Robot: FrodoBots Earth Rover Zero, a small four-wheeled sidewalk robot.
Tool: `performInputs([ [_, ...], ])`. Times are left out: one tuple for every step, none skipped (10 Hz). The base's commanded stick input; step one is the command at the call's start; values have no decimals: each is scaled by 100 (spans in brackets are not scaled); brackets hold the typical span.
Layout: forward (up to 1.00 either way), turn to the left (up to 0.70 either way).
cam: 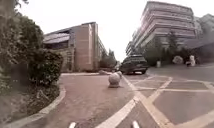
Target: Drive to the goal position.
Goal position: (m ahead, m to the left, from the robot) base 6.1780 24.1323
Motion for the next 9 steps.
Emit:
performInputs([
  [70, 14],
  [70, 14],
  [70, 14],
  [70, 13],
  [70, 12],
  [70, 0],
  [70, 0],
  [70, 0],
  [70, 2],
])
